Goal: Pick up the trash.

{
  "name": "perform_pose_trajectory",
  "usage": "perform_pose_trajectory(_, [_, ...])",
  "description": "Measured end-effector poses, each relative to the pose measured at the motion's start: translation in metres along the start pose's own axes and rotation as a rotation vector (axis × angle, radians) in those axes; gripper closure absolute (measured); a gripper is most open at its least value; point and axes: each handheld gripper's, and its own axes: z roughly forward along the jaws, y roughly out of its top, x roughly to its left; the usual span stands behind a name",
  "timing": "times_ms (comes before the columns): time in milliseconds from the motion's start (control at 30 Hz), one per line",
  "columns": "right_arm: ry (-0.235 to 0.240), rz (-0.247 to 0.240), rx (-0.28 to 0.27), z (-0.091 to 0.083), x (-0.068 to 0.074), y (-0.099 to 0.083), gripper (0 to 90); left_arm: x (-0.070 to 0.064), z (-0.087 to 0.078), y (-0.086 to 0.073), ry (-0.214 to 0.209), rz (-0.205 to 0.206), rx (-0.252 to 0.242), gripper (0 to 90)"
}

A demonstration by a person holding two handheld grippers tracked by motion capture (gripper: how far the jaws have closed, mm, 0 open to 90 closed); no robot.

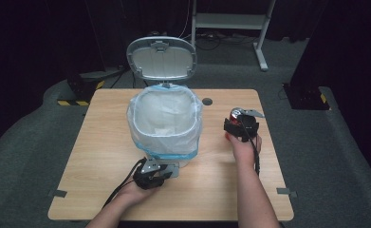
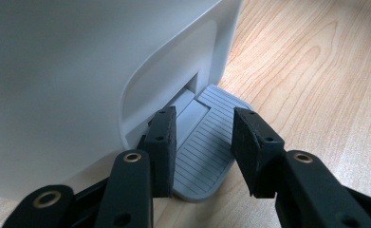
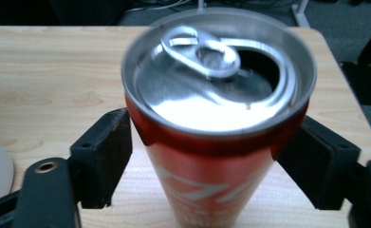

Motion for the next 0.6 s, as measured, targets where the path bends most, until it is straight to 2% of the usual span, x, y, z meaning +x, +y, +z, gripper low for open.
perform_pose_trajectory(100, [0.001,0.0,-0.008,-0.001,0.001,0.003,24.8,0.0,0.0,0.0,0.0,0.0,0.001,60.5])
perform_pose_trajectory(133, [0.0,0.003,-0.019,-0.001,0.002,0.003,29.5,0.0,0.0,0.0,0.0,0.0,0.0,60.4])
perform_pose_trajectory(200, [-0.002,-0.004,-0.021,-0.001,0.002,0.003,32.0,0.0,0.0,0.0,0.0,-0.001,0.0,60.5])
perform_pose_trajectory(433, [-0.009,-0.027,-0.029,-0.006,0.004,0.002,33.1,0.0,0.0,0.0,-0.001,-0.001,0.0,60.5])
perform_pose_trajectory(600, [0.001,-0.062,-0.064,-0.02,0.011,-0.001,33.3,0.0,0.0,0.0,-0.002,-0.002,0.001,60.5])
